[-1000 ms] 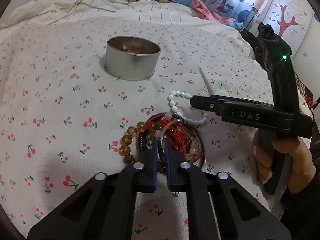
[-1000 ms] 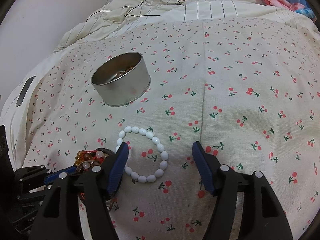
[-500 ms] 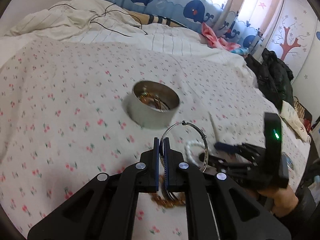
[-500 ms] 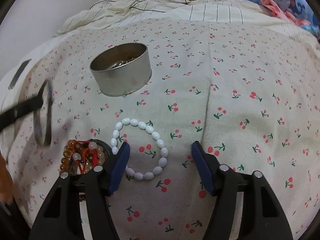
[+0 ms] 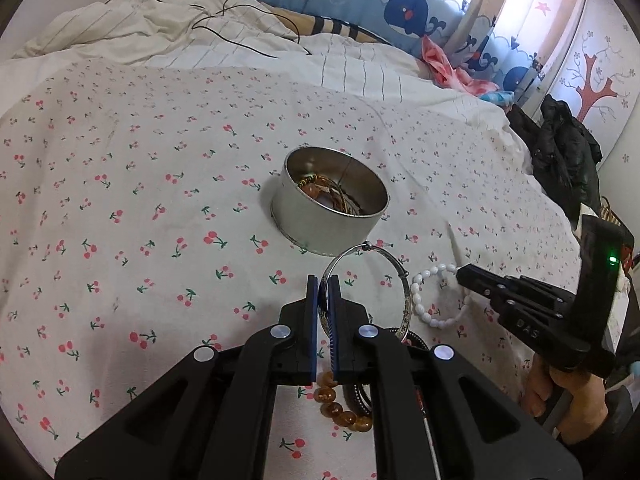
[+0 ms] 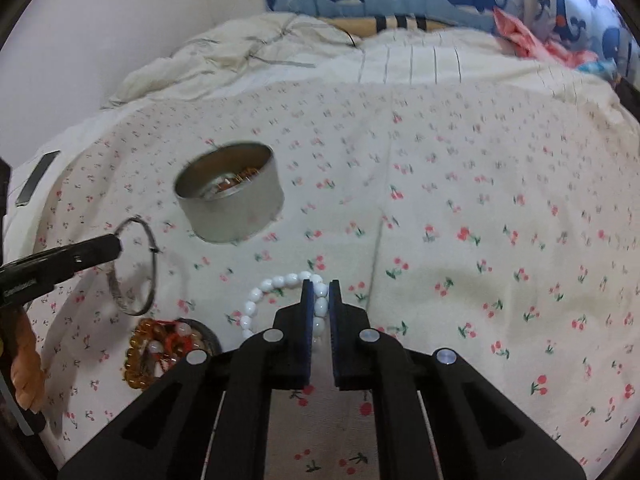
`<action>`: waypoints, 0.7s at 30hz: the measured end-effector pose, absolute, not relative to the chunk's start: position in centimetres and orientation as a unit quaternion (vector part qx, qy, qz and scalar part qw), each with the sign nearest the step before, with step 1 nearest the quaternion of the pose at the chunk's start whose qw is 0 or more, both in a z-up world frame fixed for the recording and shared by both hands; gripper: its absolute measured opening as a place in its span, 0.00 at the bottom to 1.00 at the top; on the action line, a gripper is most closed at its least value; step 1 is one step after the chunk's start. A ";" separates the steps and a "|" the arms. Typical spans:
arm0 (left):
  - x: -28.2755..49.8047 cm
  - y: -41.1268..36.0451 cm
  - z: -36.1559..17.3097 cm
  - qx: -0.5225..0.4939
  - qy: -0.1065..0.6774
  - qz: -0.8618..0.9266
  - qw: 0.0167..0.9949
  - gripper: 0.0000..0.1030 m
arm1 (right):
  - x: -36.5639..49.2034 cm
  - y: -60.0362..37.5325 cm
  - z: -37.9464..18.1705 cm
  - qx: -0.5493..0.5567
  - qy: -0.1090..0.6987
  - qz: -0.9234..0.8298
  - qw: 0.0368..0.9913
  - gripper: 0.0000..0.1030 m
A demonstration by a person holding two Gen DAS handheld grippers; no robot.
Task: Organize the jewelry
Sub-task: 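Carry the silver bangle into the tin and open the left gripper while right holds white bracelet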
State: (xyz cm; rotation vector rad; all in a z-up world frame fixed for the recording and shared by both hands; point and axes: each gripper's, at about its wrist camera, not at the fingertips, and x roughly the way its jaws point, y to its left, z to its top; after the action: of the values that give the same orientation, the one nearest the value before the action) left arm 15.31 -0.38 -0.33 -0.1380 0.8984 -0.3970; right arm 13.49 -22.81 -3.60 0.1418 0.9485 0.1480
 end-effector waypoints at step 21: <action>15.5 -0.8 0.1 -0.070 0.425 -0.197 0.881 0.04 | 11.9 -23.2 -0.4 0.069 0.379 0.069 0.920 0.08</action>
State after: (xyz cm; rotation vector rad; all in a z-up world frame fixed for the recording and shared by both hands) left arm 15.48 -0.81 0.15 -0.1465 0.8859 -0.4104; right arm 11.91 -23.16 -0.43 0.1427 0.7785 0.1422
